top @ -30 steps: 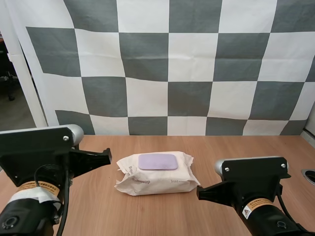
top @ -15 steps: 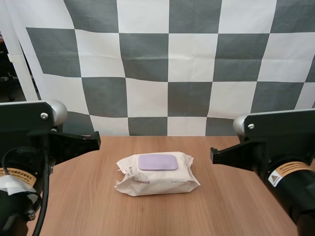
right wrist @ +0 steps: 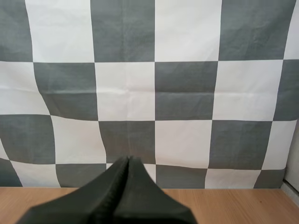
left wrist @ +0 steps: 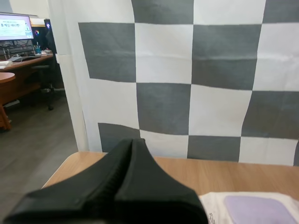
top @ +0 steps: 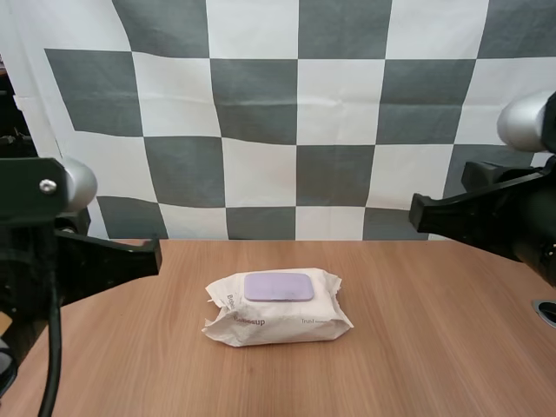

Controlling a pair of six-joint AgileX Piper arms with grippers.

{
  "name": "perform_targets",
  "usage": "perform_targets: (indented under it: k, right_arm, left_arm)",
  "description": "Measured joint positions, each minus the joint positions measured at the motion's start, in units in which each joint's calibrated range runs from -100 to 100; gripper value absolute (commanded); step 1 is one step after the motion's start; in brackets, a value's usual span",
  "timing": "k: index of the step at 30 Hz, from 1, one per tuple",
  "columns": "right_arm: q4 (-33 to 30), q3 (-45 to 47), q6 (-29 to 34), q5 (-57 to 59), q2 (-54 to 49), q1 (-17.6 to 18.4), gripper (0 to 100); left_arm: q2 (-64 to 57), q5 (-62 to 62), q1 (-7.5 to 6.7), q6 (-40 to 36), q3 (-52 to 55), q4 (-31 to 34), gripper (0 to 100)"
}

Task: Open the wet wipes lid

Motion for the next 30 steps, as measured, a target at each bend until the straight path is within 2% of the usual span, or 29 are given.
perform_targets:
  k: [6, 15, 17, 18, 21, 22, 23, 25, 26, 27, 29, 30]
  right_arm:
    - [0.12, -0.27, -0.81, -0.94, 1.7, 0.0, 0]
    - [3.11, -0.27, -13.0, 0.55, 11.74, 0.0, 0]
    - [3.11, -0.27, -16.12, 1.73, 14.81, 0.0, 0]
    - [3.11, -0.27, -17.72, 1.89, 16.33, 0.0, 0]
    - [3.11, -0.27, -22.04, 2.09, 20.14, 0.0, 0]
    - [3.11, -0.27, -23.55, 1.84, 21.06, 0.0, 0]
    - [3.01, -0.27, -25.09, 0.93, 21.64, 0.0, 3]
    - [2.62, -0.27, -27.24, -0.25, 21.98, 0.0, 18]
    - [2.3, -0.27, -28.04, -0.97, 21.98, 0.0, 30]
    - [2.0, -0.27, -28.39, -1.13, 21.98, 0.0, 46]
    - [1.68, -0.27, -28.78, -0.88, 21.98, 0.0, 86]
    - [1.59, -0.27, -28.78, -0.88, 21.98, 0.0, 100]
  left_arm:
    - [0.1, -0.6, 0.05, 9.03, 0.0, -7.34, 0]
    - [14.0, -2.92, 0.05, 22.37, 0.13, -20.18, 2]
    - [17.59, -3.07, 0.05, 25.2, 0.13, -20.81, 14]
    - [19.59, -2.5, 0.05, 26.7, 0.13, -21.28, 24]
    - [25.13, 1.12, 0.05, 31.14, 0.13, -22.88, 69]
    - [26.73, 1.75, 0.05, 32.68, 0.13, -23.39, 88]
    - [28.7, 1.94, 0.05, 34.29, 0.13, -23.64, 100]
    - [32.67, 1.94, 0.05, 36.78, 0.13, -24.21, 100]
    - [34.67, 1.94, 0.05, 37.75, 0.13, -24.55, 100]
    - [36.65, 1.94, 0.05, 38.56, 0.13, -24.99, 100]
    - [40.22, 1.94, 0.05, 40.03, 0.13, -25.83, 100]
    - [42.21, 2.06, 0.05, 40.83, 0.13, -26.53, 100]
